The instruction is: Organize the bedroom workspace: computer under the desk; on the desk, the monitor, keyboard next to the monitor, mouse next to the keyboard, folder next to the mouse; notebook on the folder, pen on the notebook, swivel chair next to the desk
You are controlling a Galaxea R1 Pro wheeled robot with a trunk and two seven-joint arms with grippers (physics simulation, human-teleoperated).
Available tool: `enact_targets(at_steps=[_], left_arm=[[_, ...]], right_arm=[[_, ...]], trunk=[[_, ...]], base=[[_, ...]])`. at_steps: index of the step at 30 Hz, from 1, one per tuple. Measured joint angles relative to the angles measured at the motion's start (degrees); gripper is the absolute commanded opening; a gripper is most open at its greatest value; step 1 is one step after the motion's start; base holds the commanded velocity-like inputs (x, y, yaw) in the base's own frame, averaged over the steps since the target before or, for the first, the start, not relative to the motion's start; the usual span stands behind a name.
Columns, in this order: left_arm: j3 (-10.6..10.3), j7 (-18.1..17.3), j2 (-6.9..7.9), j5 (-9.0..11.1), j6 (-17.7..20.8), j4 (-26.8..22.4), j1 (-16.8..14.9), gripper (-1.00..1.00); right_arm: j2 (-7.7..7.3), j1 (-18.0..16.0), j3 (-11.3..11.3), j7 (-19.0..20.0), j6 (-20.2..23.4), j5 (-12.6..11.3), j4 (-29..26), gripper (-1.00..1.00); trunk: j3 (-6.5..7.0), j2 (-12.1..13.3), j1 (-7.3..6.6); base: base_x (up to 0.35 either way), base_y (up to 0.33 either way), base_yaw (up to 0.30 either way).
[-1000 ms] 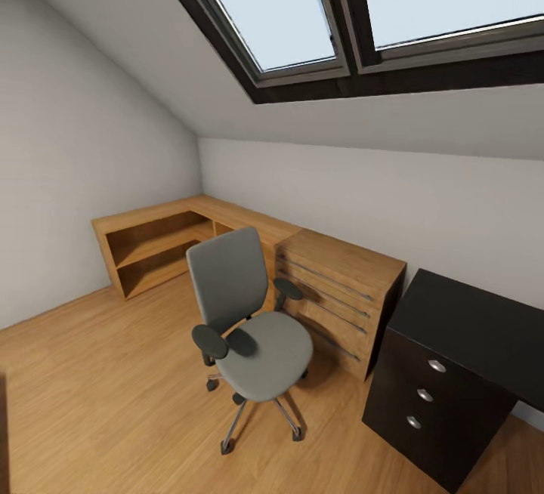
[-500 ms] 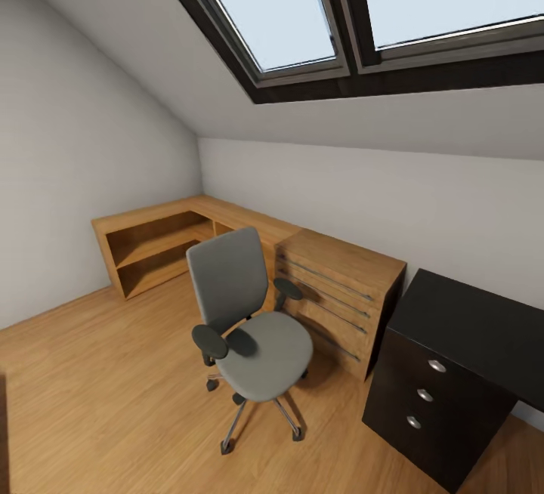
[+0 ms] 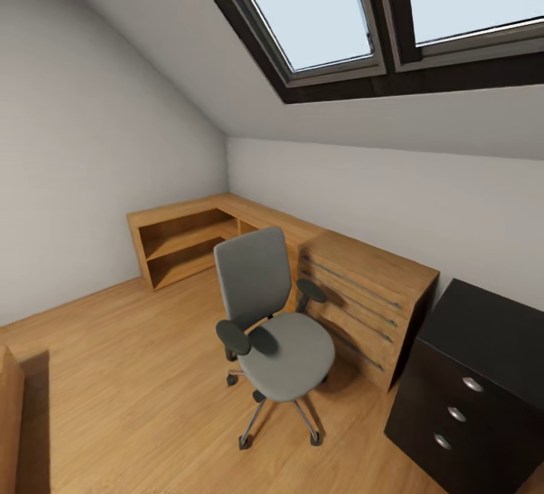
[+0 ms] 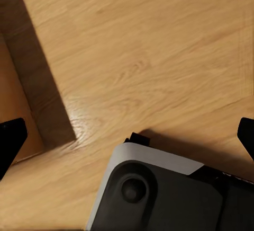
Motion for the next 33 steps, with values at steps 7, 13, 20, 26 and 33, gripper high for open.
enact_targets(at_steps=[7, 13, 20, 26, 33], left_arm=[[0.0, 0.0, 0.05, 0.0, 0.0, 0.0, 0.0, 1.0], [0.0, 0.0, 0.01, 0.0, 0.0, 0.0, 0.0, 1.0], [0.0, 0.0, -0.02, 0.0, 0.0, 0.0, 0.0, 1.0], [-0.1, -0.1, -0.09, -0.2, 0.1, 0.9, 0.0, 1.0], [-0.1, -0.1, -0.03, -0.2, 0.0, 1.3, 0.0, 1.0]], right_arm=[[0.0, 0.0, 0.0, 0.0, 0.0, 0.1, 0.0, 1.0], [0.02, 0.0, 0.1, 0.0, 0.0, 0.3, 0.1, 1.0], [0.02, 0.0, 0.2, 0.0, 0.0, 0.4, 0.1, 1.0], [0.07, 0.0, 0.3, 0.1, 0.0, 0.5, 0.1, 1.0], [0.1, 0.0, 0.3, 0.1, 0.0, 0.5, 0.1, 1.0]], trunk=[[0.0, 0.0, 0.0], [0.0, 0.0, 0.0], [0.0, 0.0, 0.0], [0.0, 0.0, 0.0], [0.0, 0.0, 0.0]], base=[[0.0, 0.0, 0.277], [0.0, 0.0, 0.277], [0.0, -0.03, 0.277], [0.0, -0.188, 0.277], [0.0, -0.028, 0.277]])
